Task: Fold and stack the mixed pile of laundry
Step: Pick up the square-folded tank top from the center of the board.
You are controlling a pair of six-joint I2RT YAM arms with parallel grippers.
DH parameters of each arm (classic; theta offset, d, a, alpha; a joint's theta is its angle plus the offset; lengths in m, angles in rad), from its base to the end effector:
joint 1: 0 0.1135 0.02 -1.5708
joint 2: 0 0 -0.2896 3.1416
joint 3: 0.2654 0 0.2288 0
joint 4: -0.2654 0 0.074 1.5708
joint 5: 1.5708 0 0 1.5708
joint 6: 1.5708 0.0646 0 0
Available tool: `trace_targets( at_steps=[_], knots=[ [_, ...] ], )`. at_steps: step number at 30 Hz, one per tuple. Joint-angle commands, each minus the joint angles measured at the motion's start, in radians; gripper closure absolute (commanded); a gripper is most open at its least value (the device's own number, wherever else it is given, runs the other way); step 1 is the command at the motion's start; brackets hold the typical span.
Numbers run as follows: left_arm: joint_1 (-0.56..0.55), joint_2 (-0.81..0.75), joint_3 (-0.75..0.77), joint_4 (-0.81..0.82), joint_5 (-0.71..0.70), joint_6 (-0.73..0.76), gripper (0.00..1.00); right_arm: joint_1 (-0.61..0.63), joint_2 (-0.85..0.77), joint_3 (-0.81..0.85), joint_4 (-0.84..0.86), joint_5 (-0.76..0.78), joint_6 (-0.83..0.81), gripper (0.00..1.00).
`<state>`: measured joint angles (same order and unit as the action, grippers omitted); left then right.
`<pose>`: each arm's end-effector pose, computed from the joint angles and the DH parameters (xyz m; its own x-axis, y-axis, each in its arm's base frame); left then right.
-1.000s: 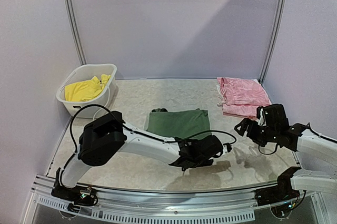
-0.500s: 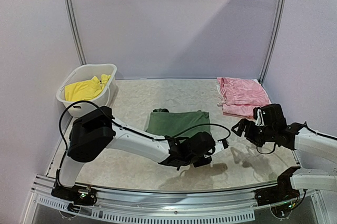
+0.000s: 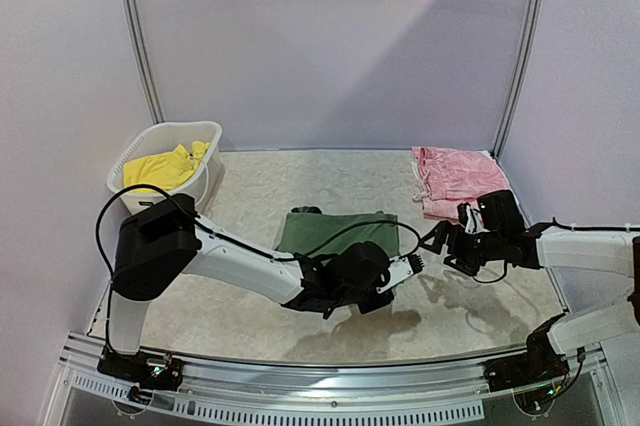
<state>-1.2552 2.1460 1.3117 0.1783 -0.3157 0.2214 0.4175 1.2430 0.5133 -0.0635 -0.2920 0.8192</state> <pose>0.1673 -0.4478 0.1507 -0.0030 0.6818 -0.7315 0.8487 0.3887 0.3588 0.1997 0.1089 0.1884 -0.8633 0.3825 -0.3292 0.0847 0.7529 0.6526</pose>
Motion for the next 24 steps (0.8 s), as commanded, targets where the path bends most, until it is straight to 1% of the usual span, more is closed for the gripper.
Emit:
trace_targets(
  at_steps=[1,5,10,18,21,24],
  knots=[
    [0.026,-0.045,-0.042,0.061,0.050,-0.023,1.00,0.013,0.110,0.054,0.135,-0.119,0.025,0.01],
    [0.027,-0.054,-0.052,0.066,0.060,-0.026,1.00,0.056,0.209,0.100,0.187,-0.145,0.036,0.01],
    [0.027,-0.071,-0.071,0.088,0.068,-0.039,1.00,0.078,0.330,0.128,0.277,-0.200,0.066,0.01],
    [0.027,-0.107,-0.118,0.140,0.082,-0.065,1.00,0.086,0.431,0.136,0.335,-0.224,0.084,0.01],
    [0.027,-0.115,-0.119,0.144,0.090,-0.065,1.00,0.087,0.457,0.136,0.374,-0.237,0.096,0.04],
    [0.027,-0.119,-0.115,0.146,0.100,-0.066,1.00,0.088,0.491,0.134,0.420,-0.257,0.116,0.09]
  ],
)
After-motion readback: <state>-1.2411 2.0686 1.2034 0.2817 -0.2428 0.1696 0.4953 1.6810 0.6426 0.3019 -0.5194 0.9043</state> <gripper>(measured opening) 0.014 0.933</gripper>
